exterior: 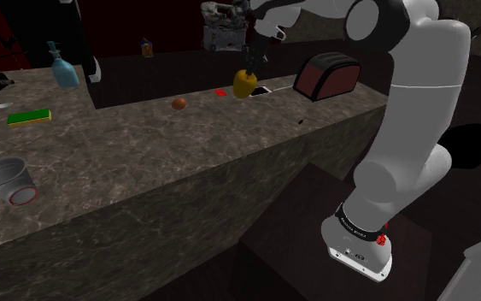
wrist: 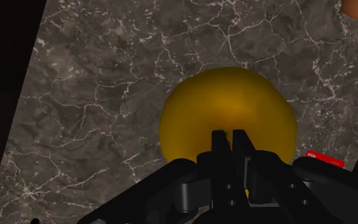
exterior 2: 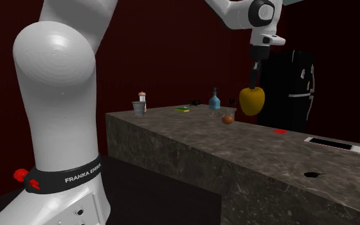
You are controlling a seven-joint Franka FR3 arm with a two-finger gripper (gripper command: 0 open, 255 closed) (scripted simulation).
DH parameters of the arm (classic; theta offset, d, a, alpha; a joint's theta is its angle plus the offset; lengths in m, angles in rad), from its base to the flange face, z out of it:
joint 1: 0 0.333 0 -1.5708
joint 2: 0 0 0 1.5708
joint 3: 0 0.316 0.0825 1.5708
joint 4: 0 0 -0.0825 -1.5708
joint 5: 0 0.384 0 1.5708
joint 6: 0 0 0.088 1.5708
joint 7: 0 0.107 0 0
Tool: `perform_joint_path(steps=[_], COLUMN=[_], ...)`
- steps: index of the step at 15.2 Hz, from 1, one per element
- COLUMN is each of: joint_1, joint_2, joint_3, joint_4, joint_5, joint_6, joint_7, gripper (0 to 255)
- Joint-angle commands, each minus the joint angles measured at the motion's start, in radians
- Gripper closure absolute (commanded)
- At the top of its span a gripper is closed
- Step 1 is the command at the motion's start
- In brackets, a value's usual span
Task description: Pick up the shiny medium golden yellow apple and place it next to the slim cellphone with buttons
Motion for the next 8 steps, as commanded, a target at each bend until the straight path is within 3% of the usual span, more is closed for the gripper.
perform_joint_path(steps=[1,5,8], joint_1=[-0.022,-0.064,-0.098], joint_2=[0.083,0.255,0.431], joint_3=[-0.007,-0.014,-0.014], joint_4=[0.105,0.345,0.615], joint_5=[0.003,0.007,0.006], joint_6=[-0.028,-0.104,-0.202], joint_7=[-0.024,-0.054,-0.064], gripper=[255,255,255])
